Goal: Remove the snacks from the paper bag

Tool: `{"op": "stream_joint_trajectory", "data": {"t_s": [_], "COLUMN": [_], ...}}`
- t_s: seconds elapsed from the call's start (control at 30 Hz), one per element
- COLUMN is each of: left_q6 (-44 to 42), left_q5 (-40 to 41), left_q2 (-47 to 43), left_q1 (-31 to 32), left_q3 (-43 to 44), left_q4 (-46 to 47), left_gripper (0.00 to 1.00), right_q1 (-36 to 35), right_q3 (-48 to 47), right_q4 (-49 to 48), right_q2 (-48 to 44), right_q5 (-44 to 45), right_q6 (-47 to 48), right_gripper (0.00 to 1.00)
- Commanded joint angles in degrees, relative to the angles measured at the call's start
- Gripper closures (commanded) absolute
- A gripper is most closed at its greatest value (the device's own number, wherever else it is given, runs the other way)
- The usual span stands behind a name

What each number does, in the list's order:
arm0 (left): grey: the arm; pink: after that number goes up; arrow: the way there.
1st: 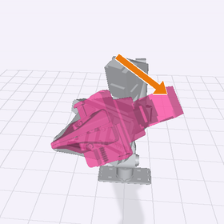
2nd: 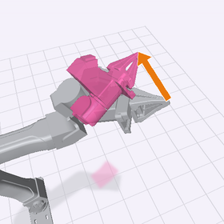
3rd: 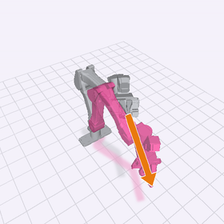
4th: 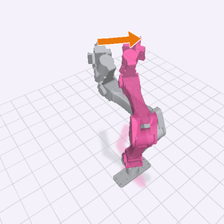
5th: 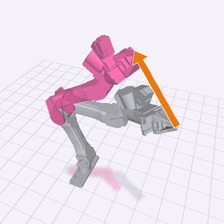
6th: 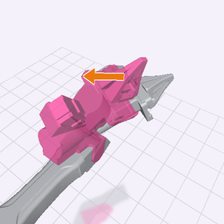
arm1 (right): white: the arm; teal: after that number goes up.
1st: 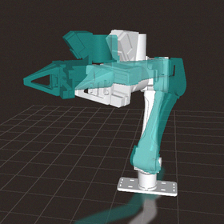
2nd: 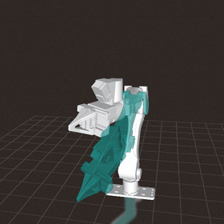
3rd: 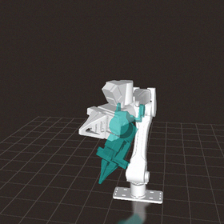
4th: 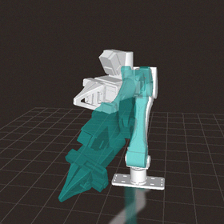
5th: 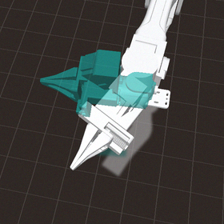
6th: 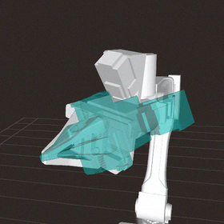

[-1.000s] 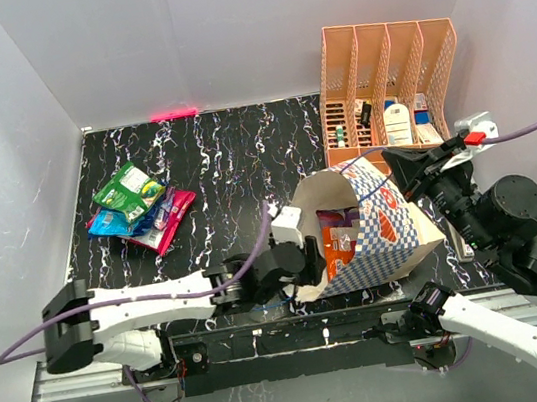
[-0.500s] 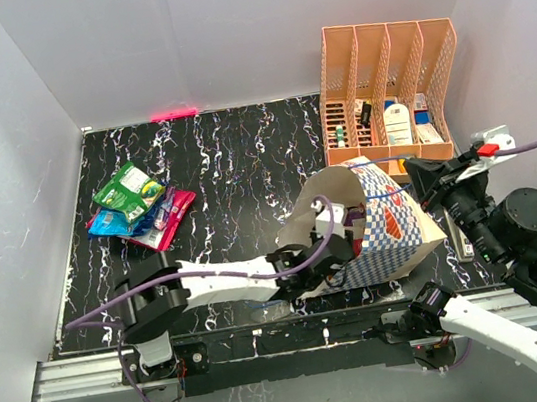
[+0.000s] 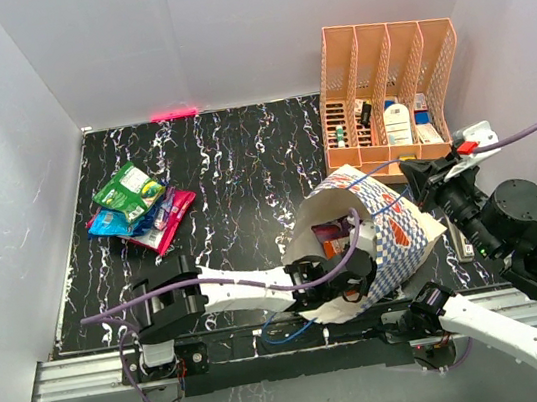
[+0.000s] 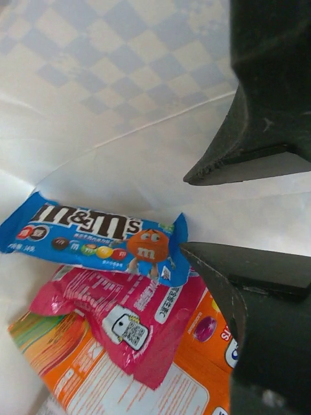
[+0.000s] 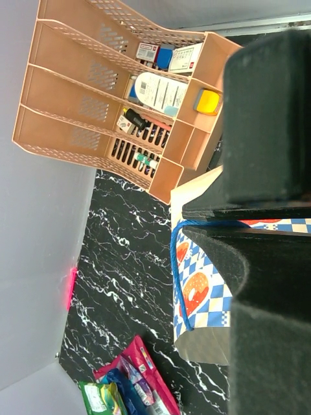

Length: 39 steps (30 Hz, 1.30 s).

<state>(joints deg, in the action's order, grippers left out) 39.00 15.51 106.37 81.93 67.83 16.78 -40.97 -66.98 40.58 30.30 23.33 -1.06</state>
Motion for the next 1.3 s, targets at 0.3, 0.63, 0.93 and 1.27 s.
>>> {"op": "stream_joint_trajectory", "data": {"t_s": [0.3,0.63,0.93,1.27], "left_q6": [-2.2,5.4,12.2,9.9], "left_q5": [15.9,18.1,19.3,14.1], "left_q2": [-11.4,-9.0,-3.6,-0.5], "left_q1": [-0.8,-4.5,-4.5,-4.5], "left_q3": [-10.5,-9.1,-5.0,-0.6], "left_q4": [-3.9,-10.4,-15.8,-13.4], "left_gripper": [0.4,0.3,0.31,0.64], "right_q1": [-0.9,-0.9,-0.9,-0.9], "right_q3": [-1.1,-0.8,-0.8,-0.9], "right_q4": [-2.6,-4.0,-4.2,-4.6], "right_q2": [0.8,0.9,0.1,-0.4], "right_q5": [-1.4,-1.9,-2.1,-2.9], "right_q6": [0.5,1.3,1.6,1.4], "right_gripper": [0.93,0.93,0.93,0.93]}}
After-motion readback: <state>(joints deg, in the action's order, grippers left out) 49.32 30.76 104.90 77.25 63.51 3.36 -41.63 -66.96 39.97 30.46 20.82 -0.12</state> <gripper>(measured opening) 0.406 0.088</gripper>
